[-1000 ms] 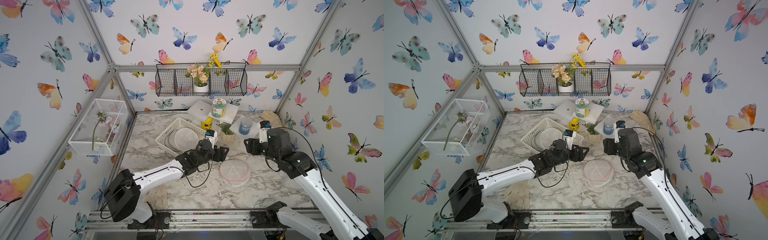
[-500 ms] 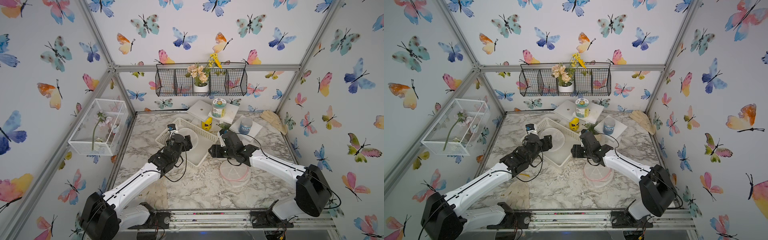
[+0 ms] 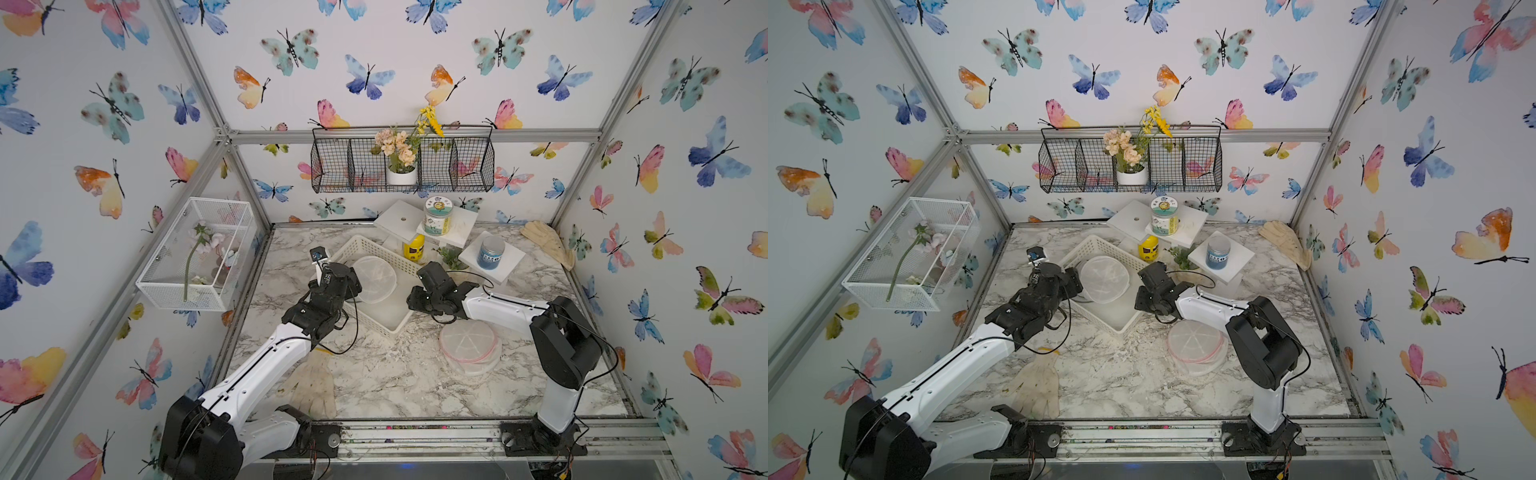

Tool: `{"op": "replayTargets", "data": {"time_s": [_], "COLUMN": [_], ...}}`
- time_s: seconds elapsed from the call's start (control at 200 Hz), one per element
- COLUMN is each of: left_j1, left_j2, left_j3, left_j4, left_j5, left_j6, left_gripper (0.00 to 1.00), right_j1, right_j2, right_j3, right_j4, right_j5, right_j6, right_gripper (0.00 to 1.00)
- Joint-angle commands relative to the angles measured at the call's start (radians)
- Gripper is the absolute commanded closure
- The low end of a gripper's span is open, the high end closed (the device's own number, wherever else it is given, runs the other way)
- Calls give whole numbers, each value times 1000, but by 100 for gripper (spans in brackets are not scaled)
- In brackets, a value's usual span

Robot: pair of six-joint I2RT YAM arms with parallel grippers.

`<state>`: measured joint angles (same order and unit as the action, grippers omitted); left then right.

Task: Turn the laundry bag inside out
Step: Pick up the laundry bag and place it in the bin.

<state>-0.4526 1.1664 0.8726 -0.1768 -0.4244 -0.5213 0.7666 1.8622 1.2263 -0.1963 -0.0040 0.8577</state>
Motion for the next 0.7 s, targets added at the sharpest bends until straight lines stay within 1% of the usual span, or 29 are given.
{"op": "replayTargets", "data": {"time_s": [0.0,0.115,0.24,0.305,0.36,0.455,0.531,0.611,0.696], "left_j1": [58,139,192,204,212,235,257,271,276], "left_j2": [44,118,239,307,354,390,413,451,492], "left_j3": [-4,4,61,118,155,166,160,175,191], "left_j4": [10,61,78,48,30,46,70,76,80], "left_j5": [100,240,367,377,361,349,395,472,516], "left_j6": [81,150,239,269,283,279,271,276,273], "left_gripper": [21,20,19,19,19,19,20,24,28], "right_j1": [7,7,7,7,7,7,7,7,7], "right_j2": [27,45,56,62,68,81,90,100,108], "right_j3": [39,66,90,104,115,139,158,176,191], "right_j4": [-9,-32,-53,-62,-66,-75,-79,-84,-84], "right_j5": [25,30,38,45,45,47,50,57,61], "right_j6": [19,6,-15,-23,-29,-41,-53,-69,-85], "right_gripper": [63,71,74,74,74,75,75,76,77]}}
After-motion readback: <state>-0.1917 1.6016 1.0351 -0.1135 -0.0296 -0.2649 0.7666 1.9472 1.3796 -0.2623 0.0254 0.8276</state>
